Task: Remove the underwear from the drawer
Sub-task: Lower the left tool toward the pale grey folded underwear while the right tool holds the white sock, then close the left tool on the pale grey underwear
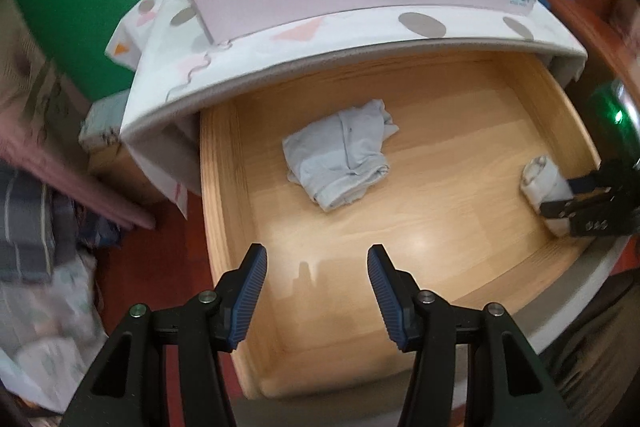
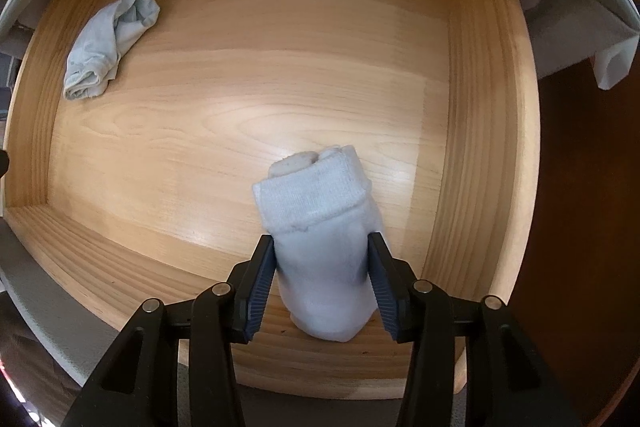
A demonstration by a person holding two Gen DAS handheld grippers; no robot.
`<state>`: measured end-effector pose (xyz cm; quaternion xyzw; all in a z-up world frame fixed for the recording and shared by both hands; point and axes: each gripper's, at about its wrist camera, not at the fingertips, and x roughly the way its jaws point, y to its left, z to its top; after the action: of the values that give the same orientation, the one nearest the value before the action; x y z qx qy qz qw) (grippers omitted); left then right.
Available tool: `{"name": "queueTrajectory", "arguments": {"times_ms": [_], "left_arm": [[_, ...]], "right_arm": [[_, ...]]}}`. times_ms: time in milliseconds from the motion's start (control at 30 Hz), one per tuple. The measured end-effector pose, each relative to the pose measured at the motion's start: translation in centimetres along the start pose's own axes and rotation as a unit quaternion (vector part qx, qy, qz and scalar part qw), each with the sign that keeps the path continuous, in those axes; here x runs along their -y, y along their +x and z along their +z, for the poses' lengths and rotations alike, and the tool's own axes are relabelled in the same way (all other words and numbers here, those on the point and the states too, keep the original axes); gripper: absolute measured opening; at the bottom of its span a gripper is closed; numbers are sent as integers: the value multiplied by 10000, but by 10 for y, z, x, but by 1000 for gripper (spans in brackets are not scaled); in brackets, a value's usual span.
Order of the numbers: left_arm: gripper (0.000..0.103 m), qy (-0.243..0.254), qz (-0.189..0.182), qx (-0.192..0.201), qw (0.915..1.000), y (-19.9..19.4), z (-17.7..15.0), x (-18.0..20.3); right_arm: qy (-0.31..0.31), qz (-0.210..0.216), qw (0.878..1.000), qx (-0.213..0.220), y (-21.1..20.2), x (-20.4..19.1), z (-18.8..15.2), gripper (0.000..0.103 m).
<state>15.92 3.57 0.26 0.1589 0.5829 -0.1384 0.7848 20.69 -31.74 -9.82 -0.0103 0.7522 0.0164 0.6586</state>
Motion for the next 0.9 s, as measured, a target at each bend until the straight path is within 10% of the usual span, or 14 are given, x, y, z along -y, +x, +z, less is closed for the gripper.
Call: {"name": "queueTrajectory", "arguments": {"times_ms": [367,900], "left_arm": [[54,1599,211,-115,9868,31,16,27],[54,2587,450,40,9649,66,37,37]], "right_arm": [[200,1,9998,-12,-7,-2,-16,45],[333,-76,9993,-133,-3,6,-26,50]]}}
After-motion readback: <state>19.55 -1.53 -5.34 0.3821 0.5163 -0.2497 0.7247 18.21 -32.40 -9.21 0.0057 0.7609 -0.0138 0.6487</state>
